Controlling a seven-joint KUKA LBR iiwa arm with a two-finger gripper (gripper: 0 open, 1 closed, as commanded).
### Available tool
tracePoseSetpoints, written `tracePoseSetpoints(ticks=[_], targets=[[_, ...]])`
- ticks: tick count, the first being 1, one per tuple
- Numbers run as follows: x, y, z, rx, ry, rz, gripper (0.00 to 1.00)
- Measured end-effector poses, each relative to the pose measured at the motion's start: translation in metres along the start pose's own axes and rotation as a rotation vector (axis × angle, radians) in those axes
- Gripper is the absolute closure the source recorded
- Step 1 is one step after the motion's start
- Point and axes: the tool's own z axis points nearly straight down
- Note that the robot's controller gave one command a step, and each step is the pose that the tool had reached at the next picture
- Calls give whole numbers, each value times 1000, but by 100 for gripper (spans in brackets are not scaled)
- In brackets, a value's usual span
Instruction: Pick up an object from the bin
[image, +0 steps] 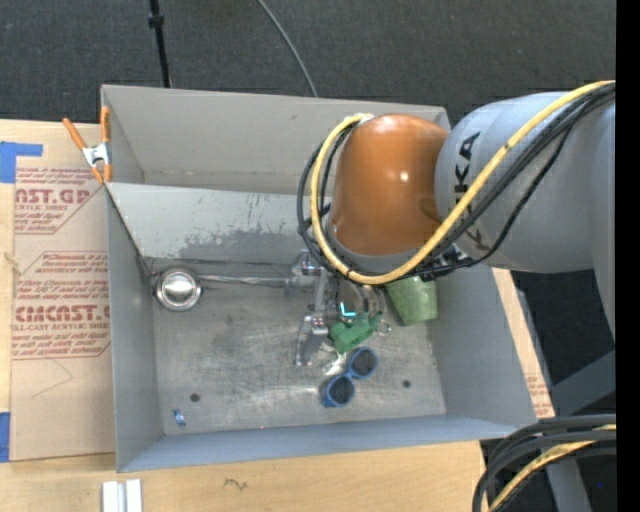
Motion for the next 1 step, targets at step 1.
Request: tracePoseSetpoints(ticks=[1], targets=[[19, -79, 98, 3, 2, 59, 0]])
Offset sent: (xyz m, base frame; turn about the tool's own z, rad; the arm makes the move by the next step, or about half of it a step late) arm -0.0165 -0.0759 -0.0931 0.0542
